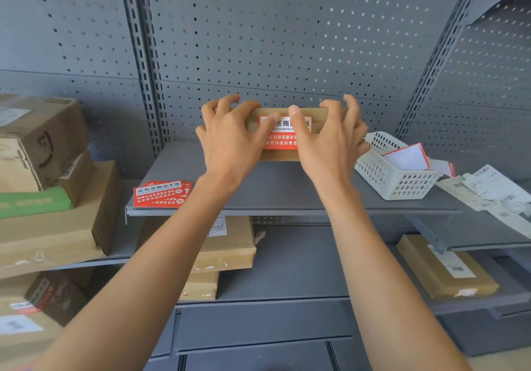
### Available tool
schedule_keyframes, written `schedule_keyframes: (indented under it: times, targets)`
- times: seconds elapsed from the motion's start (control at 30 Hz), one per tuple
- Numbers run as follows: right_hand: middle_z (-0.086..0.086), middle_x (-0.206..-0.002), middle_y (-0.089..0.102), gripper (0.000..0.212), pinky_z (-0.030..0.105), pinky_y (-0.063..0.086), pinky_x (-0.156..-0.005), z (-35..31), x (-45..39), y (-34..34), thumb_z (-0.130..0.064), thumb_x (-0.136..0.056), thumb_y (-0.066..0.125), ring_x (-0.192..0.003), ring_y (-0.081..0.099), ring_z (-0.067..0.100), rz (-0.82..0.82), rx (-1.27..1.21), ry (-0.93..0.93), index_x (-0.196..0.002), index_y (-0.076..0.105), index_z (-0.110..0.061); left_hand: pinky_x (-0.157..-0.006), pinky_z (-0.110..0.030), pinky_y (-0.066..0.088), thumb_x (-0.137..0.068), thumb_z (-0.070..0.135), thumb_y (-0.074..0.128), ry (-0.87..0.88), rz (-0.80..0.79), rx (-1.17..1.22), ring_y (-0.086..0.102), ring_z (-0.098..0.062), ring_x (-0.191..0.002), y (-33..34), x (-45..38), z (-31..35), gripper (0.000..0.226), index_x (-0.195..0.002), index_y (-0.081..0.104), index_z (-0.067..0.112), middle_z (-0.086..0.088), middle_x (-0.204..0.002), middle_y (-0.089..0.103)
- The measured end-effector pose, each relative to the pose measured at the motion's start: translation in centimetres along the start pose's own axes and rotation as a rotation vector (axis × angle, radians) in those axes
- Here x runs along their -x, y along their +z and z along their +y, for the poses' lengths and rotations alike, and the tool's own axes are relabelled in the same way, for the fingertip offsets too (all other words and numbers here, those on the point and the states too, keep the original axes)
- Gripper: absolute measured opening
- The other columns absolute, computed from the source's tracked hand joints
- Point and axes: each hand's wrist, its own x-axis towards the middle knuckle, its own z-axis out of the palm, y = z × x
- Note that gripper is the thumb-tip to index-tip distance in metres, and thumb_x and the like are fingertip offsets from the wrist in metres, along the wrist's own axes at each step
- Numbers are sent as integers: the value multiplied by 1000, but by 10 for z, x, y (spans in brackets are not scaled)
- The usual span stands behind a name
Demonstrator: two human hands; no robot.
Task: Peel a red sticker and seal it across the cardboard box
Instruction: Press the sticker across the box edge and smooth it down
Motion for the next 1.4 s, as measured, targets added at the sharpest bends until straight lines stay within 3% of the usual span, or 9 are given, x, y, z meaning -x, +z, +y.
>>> schedule_keyframes:
  times: [0.2, 0.47, 1.03, 1.13, 1.23, 1.33, 1.4]
  targets:
    - [2, -160, 34, 66, 52, 32, -100, 4, 1, 6, -78, -83, 51, -136, 38, 37, 12, 35, 4, -123, 56, -26, -101, -53, 35, -91, 66, 59, -8, -22, -29, 32, -28, -142, -1, -1, 3, 49, -127, 69, 35, 0, -152, 51]
    - [4, -160, 32, 49, 53, 30, -102, 10, 3, 7, -62, -95, 50, -137, 36, 38, -49, -13, 6, -128, 56, -26, -104, -52, 30, -98, 54, 56, -10, -35, -51, 30, -28, -143, -4, -1, 2, 38, -130, 68, 37, 2, -155, 47]
    - [-8, -159, 36, 30, 51, 31, -102, 9, 2, -1, -40, -105, 44, -137, 33, 30, -100, -83, -27, -128, 63, -32, -106, -57, 27, -108, 25, 44, 16, -50, -28, 23, -34, -149, -15, 1, -8, 33, -131, 67, 33, -7, -166, 32]
    - [-7, -162, 32, 34, 52, 31, -104, 7, 2, -3, -35, -108, 39, -137, 33, 32, -94, -60, -35, -133, 60, -31, -108, -59, 26, -106, 41, 46, 30, -54, -50, 19, -35, -152, -18, 3, -7, 33, -133, 64, 35, -4, -167, 30]
    - [-2, -168, 22, 43, 53, 28, -107, 2, 4, -5, -48, -105, 40, -140, 33, 36, -96, -39, -50, -142, 54, -32, -110, -59, 25, -95, 68, 49, 44, -83, -120, 15, -33, -154, -21, 4, -5, 54, -139, 59, 38, -1, -168, 26]
    - [2, -170, 16, 62, 54, 27, -109, -1, 9, -6, -65, -95, 49, -142, 33, 38, -105, -34, -85, -147, 49, -31, -109, -60, 27, -89, 75, 53, 79, -94, -169, 13, -34, -155, -23, 3, -5, 66, -143, 55, 38, -3, -169, 22]
    - [4, -170, 17, 67, 54, 27, -109, 0, 10, -5, -67, -92, 54, -144, 33, 37, -112, -27, -106, -148, 49, -32, -109, -61, 27, -88, 74, 55, 85, -99, -174, 11, -36, -156, -24, 0, -7, 66, -144, 53, 38, -4, -170, 22]
